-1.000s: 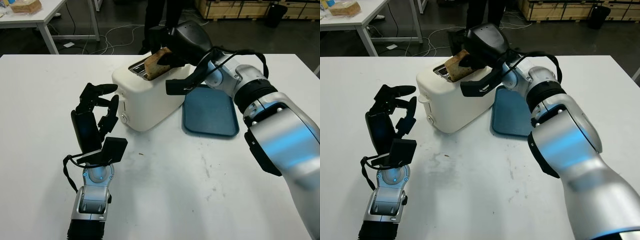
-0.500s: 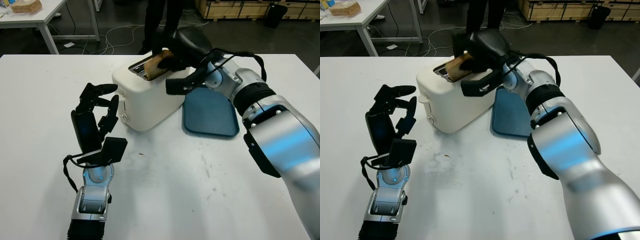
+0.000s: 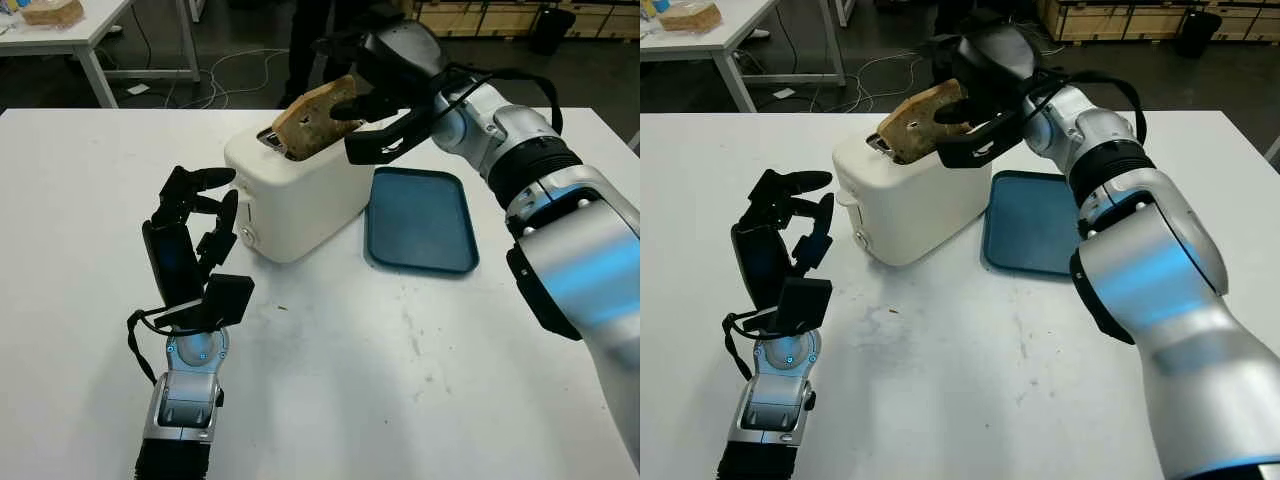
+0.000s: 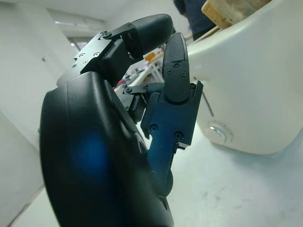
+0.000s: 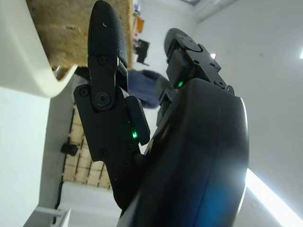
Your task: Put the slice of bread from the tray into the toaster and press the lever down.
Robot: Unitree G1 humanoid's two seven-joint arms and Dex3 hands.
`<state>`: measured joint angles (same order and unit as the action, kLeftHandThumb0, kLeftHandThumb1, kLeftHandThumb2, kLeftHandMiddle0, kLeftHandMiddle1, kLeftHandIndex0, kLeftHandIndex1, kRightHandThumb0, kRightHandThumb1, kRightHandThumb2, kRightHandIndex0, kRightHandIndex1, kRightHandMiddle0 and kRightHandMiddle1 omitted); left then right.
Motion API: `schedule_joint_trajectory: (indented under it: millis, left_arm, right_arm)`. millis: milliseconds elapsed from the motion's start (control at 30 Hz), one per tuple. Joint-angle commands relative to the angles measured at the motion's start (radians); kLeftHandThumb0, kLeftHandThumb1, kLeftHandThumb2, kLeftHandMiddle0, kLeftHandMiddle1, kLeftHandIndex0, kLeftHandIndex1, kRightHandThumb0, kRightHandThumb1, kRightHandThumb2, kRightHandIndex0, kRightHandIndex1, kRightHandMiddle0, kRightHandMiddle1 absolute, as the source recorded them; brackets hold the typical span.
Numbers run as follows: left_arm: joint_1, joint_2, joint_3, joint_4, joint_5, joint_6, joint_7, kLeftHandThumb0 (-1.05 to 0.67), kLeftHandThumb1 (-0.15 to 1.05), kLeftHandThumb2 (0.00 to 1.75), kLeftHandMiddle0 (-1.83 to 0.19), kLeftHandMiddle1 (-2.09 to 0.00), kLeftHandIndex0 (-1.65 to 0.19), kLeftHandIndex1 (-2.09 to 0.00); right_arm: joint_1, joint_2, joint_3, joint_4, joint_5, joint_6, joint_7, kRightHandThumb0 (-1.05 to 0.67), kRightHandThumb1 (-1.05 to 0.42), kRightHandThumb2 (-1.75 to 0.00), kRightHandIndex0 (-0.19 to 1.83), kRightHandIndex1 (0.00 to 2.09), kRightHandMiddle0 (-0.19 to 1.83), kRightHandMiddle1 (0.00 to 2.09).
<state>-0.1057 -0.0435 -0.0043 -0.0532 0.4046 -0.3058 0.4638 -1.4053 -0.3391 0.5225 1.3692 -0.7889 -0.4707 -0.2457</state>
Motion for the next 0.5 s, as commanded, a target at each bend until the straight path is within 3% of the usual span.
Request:
schedule_joint_trajectory:
  millis: [0,200,467]
  left_arm:
    - [0.012,-0.002,-0.002,0.003,0.002,0.0,0.004,-0.35,0.92,0.26,-0.52,-1.53,-0.63,-0.96]
    - [0.013,0.001,-0.004,0.004,0.007,-0.001,0.004,-0.34,0.92,0.26,-0.5,-1.52,-0.63,-0.95]
    - [0.015,-0.001,-0.003,0.006,0.002,-0.003,0.005,-0.34,0.92,0.27,-0.49,-1.54,-0.63,-0.95]
  right_arm:
    - [-0.022,-0.012,-0.016,-0.011,0.024,0.014,0.011,-0.78,-0.92,-0.35,0.0,0.3,0.22,0.0]
    - [-0.025,-0.02,-0.071,-0.015,0.062,0.02,0.017,-0.73,-0.92,-0.38,0.0,0.33,0.2,0.01]
    - [-0.024,-0.025,-0.108,-0.016,0.094,0.05,0.083,-0.53,-0.92,-0.21,0.0,0.71,0.35,0.11]
